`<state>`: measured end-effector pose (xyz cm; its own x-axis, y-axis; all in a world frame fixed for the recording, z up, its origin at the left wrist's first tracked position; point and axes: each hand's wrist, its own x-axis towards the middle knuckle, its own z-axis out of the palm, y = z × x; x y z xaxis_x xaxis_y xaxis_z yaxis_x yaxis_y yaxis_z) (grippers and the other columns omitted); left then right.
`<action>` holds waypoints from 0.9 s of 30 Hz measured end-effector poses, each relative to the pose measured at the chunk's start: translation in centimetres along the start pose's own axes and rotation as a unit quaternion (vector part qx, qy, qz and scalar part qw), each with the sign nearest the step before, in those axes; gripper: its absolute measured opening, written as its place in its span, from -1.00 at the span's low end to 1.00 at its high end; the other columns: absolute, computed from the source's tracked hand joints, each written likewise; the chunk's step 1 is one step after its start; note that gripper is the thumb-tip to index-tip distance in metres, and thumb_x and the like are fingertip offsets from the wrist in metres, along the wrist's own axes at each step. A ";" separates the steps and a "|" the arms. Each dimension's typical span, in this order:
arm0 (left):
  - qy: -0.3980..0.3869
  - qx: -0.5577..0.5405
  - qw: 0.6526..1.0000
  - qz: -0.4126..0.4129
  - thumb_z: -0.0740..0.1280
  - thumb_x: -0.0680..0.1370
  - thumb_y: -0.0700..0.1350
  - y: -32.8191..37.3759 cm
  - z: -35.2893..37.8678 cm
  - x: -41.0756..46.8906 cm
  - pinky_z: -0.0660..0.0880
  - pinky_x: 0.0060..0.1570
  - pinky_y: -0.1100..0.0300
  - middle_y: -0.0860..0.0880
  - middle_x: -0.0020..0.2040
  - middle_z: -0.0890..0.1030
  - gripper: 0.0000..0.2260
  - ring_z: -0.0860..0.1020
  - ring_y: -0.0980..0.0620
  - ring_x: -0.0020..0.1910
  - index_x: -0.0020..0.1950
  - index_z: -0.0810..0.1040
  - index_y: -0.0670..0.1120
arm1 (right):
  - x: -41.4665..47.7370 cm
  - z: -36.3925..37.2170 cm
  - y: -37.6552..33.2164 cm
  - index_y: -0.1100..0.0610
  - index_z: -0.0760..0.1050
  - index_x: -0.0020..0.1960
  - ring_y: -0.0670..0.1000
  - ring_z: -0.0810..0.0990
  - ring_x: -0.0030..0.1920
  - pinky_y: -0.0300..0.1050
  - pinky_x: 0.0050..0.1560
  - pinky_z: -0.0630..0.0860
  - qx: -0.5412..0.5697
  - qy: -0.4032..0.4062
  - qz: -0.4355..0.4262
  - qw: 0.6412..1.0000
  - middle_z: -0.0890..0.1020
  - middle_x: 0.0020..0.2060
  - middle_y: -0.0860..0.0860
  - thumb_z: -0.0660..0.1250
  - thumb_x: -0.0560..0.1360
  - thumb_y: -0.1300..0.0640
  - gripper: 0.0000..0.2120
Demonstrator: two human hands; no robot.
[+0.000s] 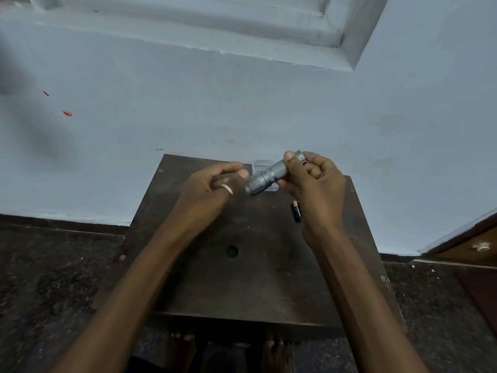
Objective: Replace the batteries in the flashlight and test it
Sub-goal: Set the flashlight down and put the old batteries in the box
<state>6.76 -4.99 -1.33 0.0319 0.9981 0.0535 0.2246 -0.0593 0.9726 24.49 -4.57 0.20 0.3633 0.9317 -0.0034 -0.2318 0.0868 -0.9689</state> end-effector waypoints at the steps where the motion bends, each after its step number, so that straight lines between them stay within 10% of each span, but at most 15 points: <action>1: -0.015 0.045 0.999 0.026 0.42 0.51 0.09 -0.2 0.2 -0.1 0.49 0.05 0.38 0.20 0.07 0.65 -0.75 0.59 0.31 0.06 0.19 0.62 0.15 | -0.1 0.1 0.1 0.27 0.52 0.20 0.07 0.74 -0.08 -0.10 -0.12 0.66 -0.009 -0.007 -0.001 1.000 0.70 -0.15 0.12 0.52 0.48 0.14 -0.63; 8: 0.040 0.193 0.970 0.143 0.54 0.41 0.01 -1.4 0.5 -0.4 0.53 0.00 0.29 0.16 -0.03 0.65 -0.65 0.59 0.22 -0.05 0.18 0.65 0.07 | -1.0 1.8 1.4 0.18 0.60 0.12 0.09 0.75 -0.04 0.14 0.05 0.68 -0.091 -0.044 -0.031 0.994 0.74 -0.11 0.10 0.55 0.41 0.04 -0.64; 14: 0.119 0.176 0.967 0.138 0.48 0.40 -0.21 -2.2 -1.1 0.0 0.58 -0.01 0.24 0.13 -0.01 0.67 -0.68 0.64 0.20 -0.06 0.13 0.65 -0.01 | -2.9 5.3 3.2 0.09 0.61 0.11 -0.30 0.67 -0.17 -0.29 -0.05 0.61 -0.262 -0.140 -0.057 0.953 0.72 -0.17 -0.10 0.48 0.49 0.11 -0.78; 21: 0.184 0.219 0.951 0.118 0.37 0.40 -0.18 -3.4 -6.0 3.4 0.58 -0.05 0.03 -0.01 -0.06 0.70 -0.74 0.65 -0.03 -0.06 0.07 0.63 -0.06 | -0.6 12.5 4.4 0.14 0.55 0.03 -0.03 0.59 -0.11 -0.28 -0.20 0.43 -0.315 -0.177 -0.073 0.930 0.61 -0.20 -0.09 0.42 0.49 0.16 -0.86; 27: 0.179 0.223 0.955 0.076 0.36 0.43 -0.27 -5.2 -9.7 7.1 0.50 -0.05 0.30 0.01 -0.05 0.69 -0.72 0.66 0.06 -0.05 0.12 0.62 -0.10 | 2.1 17.8 6.4 0.21 0.51 0.13 0.12 0.62 0.03 -0.03 0.01 0.54 -0.391 -0.225 -0.098 0.887 0.67 0.03 0.12 0.38 0.53 0.18 -0.79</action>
<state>-3.61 2.54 -3.84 -0.2203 0.9150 0.3378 0.6395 -0.1260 0.7584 7.71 4.24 -1.55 -0.1105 0.9874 0.1128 0.5574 0.1556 -0.8156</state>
